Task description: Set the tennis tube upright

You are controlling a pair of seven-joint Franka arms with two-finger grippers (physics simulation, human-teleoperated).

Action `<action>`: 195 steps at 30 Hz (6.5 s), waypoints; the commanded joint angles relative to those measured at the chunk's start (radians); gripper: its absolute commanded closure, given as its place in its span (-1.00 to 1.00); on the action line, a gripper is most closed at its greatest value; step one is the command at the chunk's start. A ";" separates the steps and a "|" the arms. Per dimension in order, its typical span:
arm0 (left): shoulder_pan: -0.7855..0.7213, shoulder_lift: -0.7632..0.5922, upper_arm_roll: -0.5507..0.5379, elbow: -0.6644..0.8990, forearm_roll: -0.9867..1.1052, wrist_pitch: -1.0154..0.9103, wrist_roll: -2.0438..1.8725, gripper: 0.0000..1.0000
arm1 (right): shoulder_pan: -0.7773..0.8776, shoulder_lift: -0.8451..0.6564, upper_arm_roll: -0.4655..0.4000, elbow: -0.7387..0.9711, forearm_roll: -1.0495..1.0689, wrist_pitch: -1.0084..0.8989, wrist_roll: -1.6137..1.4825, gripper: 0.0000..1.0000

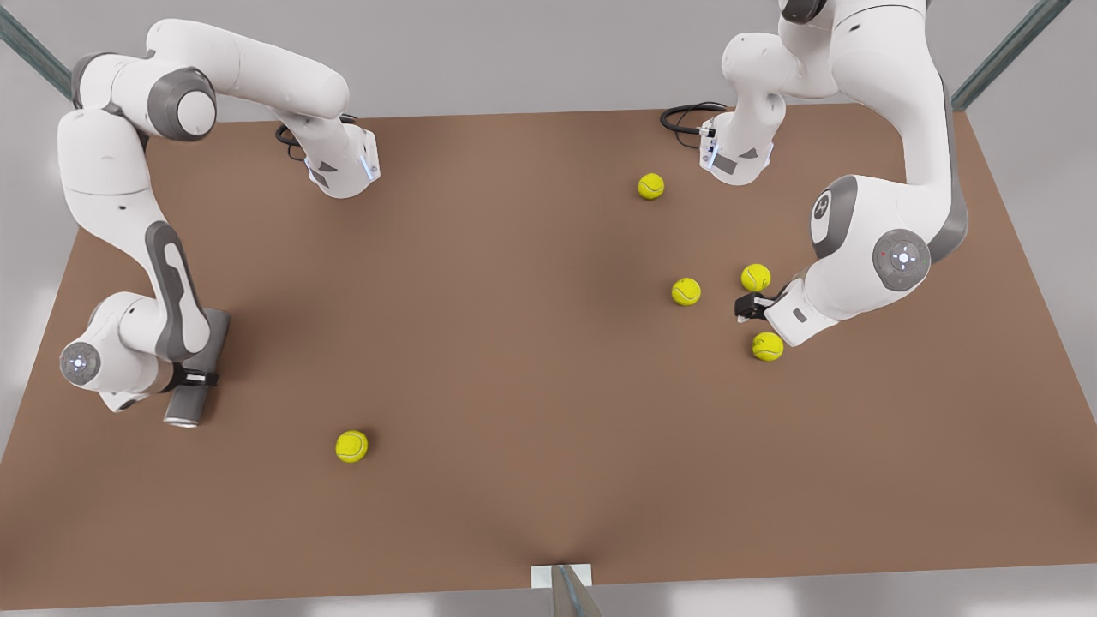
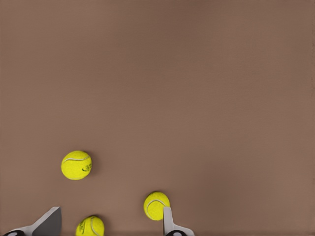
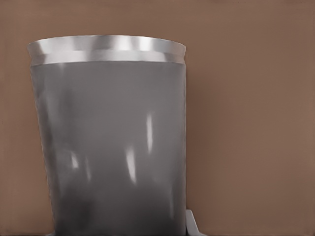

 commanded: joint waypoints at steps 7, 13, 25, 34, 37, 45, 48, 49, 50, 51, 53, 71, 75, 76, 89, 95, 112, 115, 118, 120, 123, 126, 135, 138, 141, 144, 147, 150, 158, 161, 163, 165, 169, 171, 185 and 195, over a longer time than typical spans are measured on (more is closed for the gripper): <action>0.000 -0.001 0.000 0.004 -0.001 0.000 -0.029 -1.00 | 0.053 -0.073 0.157 0.171 -0.033 -0.228 -0.143 -0.34; 0.000 0.000 0.002 0.004 -0.001 0.006 -0.045 -1.00 | 0.419 -0.022 0.152 0.335 -0.042 -0.283 -0.138 -0.35; 0.002 0.002 0.006 0.004 0.000 0.012 -0.083 -1.00 | 0.930 0.228 0.154 0.610 -0.156 -0.051 -0.354 -0.35; 0.002 0.005 0.009 0.004 0.000 0.014 -0.084 -1.00 | 1.041 0.358 0.183 0.730 -0.159 0.058 -0.629 -0.46; 0.002 0.011 0.009 0.002 0.000 0.016 -0.084 -1.00 | 1.057 0.392 0.183 0.798 -0.157 -0.017 -0.700 -0.48; 0.002 0.014 0.006 0.004 -0.004 0.023 -0.094 -1.00 | 1.056 0.384 0.183 0.789 -0.151 -0.071 -0.758 -1.00; -0.014 0.023 0.000 0.007 -0.035 0.062 -0.189 -1.00 | 1.045 0.331 0.182 0.794 -0.110 -0.160 -0.735 -1.00; -0.014 0.051 0.002 0.008 -0.142 0.100 -0.200 -1.00 | 0.990 0.280 0.183 0.789 -0.078 -0.208 -0.692 -1.00; -0.012 0.111 0.006 0.059 -0.343 0.112 -0.213 -1.00 | 0.915 0.196 0.180 0.765 -0.015 -0.309 -0.640 -1.00; -0.003 0.167 0.011 0.117 -0.530 0.111 -0.213 -1.00 | 0.818 0.085 0.180 0.674 -0.012 -0.337 -0.544 -1.00; 0.012 0.295 0.000 0.209 -0.731 0.097 -0.184 -1.00 | 0.634 -0.088 0.182 0.534 -0.006 -0.430 -0.344 -1.00; 0.005 0.592 -0.035 0.228 -0.940 0.218 0.278 -1.00 | 0.289 -0.506 0.146 0.109 0.198 -0.393 0.147 -1.00; 0.003 0.623 -0.035 0.228 -0.965 0.233 0.322 -1.00 | 0.287 -0.501 0.146 0.109 0.198 -0.395 0.142 -1.00; 0.002 0.631 -0.037 0.228 -0.966 0.255 0.328 -1.00 | 0.287 -0.501 0.146 0.109 0.198 -0.395 0.142 -1.00; -0.005 0.651 -0.049 0.158 -1.118 0.267 0.471 -1.00 | 0.283 -0.499 0.146 0.108 0.201 -0.393 0.135 -1.00; -0.009 0.669 -0.057 0.158 -1.153 0.282 0.506 -1.00 | 0.278 -0.499 0.145 0.106 0.215 -0.393 0.133 -1.00; -0.031 0.698 -0.063 0.137 -1.300 0.292 0.574 -1.00 | 0.278 -0.492 0.145 0.108 0.215 -0.392 0.133 -1.00; -0.031 0.698 -0.077 0.137 -1.316 0.301 0.574 -1.00 | 0.278 -0.492 0.145 0.108 0.215 -0.392 0.133 -1.00; -0.031 0.697 -0.077 0.134 -1.323 0.296 0.574 -1.00 | 0.277 -0.492 0.145 0.108 0.215 -0.392 0.132 -1.00; -0.031 0.695 -0.077 0.132 -1.323 0.289 0.572 -1.00 | 0.277 -0.492 0.143 0.108 0.215 -0.393 0.132 -1.00; -0.023 0.691 -0.077 0.132 -1.348 0.276 0.564 -1.00 | 0.278 -0.489 0.143 0.111 0.217 -0.392 0.132 -1.00; -0.017 0.674 -0.077 0.132 -1.354 0.256 0.543 -1.00 | 0.280 -0.489 0.143 0.111 0.217 -0.392 0.132 -1.00; -0.017 0.651 -0.077 0.126 -1.356 0.253 0.508 -0.57 | 0.278 -0.489 0.143 0.111 0.217 -0.395 0.130 -1.00; -0.017 0.649 -0.077 0.126 -1.356 0.255 0.506 0.10 | 0.278 -0.489 0.143 0.111 0.217 -0.396 0.130 -1.00; -0.017 0.648 -0.075 0.126 -1.356 0.259 0.492 0.38 | 0.278 -0.489 0.143 0.111 0.217 -0.395 0.130 -1.00; -0.017 0.648 -0.075 0.126 -1.354 0.266 0.488 0.57 | 0.278 -0.489 0.143 0.111 0.217 -0.396 0.130 -1.00; -0.017 0.645 -0.075 0.126 -1.354 0.259 0.463 0.57 | 0.278 -0.486 0.143 0.111 0.217 -0.396 0.130 -1.00; -0.017 0.599 -0.075 0.126 -1.347 0.250 0.374 0.57 | 0.278 -0.487 0.143 0.111 0.217 -0.396 0.130 -1.00; -0.017 0.342 -0.054 0.042 -1.035 0.232 0.080 0.57 | 0.286 -0.484 0.145 0.120 0.217 -0.406 0.132 -1.00; -0.017 0.295 -0.014 0.042 -0.853 0.233 0.028 0.57 | 0.287 -0.486 0.145 0.120 0.217 -0.406 0.132 -1.00; -0.017 0.253 -0.006 0.043 -0.690 0.246 -0.054 0.57 | 0.287 -0.484 0.146 0.120 0.217 -0.406 0.132 -1.00; -0.017 0.223 -0.006 0.045 -0.574 0.250 -0.129 0.57 | 0.286 -0.484 0.145 0.120 0.217 -0.406 0.132 -1.00; -0.031 0.161 -0.009 0.047 -0.351 0.240 -0.256 0.57 | 0.286 -0.484 0.145 0.120 0.217 -0.406 0.132 -1.00; -0.038 0.149 -0.014 0.047 -0.273 0.236 -0.284 0.57 | 0.287 -0.484 0.145 0.120 0.217 -0.406 0.132 -1.00; -0.104 0.158 -0.017 0.047 0.100 0.200 -0.454 0.57 | 0.287 -0.484 0.145 0.120 0.217 -0.406 0.132 -1.00; -0.104 0.186 -0.021 0.050 0.062 0.224 -0.453 0.57 | 0.286 -0.486 0.162 0.122 0.215 -0.409 0.133 -1.00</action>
